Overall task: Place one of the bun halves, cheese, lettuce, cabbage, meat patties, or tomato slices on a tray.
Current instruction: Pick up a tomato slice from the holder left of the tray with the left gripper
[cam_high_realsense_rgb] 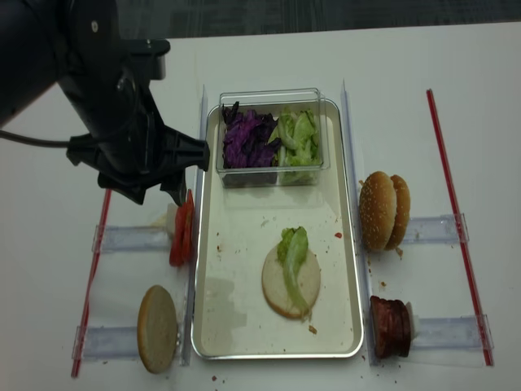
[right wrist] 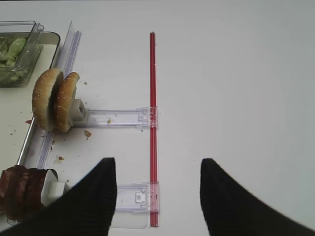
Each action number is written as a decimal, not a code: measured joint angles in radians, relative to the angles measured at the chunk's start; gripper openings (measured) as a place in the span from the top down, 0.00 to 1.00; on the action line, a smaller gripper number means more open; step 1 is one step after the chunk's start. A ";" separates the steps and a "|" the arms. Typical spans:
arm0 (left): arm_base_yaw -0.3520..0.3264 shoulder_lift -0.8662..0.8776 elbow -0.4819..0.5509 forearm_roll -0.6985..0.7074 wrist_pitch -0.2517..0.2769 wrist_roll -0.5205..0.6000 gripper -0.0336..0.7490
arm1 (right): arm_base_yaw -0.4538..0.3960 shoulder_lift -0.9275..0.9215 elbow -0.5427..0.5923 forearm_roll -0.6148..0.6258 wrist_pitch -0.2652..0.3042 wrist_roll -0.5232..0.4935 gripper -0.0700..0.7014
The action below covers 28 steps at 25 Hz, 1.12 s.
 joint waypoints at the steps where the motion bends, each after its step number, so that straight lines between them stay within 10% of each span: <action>1: -0.002 0.007 0.000 -0.005 0.000 -0.001 0.43 | 0.000 0.000 0.000 0.000 0.000 0.000 0.40; 28: -0.042 0.322 -0.090 -0.034 -0.019 -0.003 0.43 | 0.000 0.000 0.000 0.000 0.000 0.000 0.40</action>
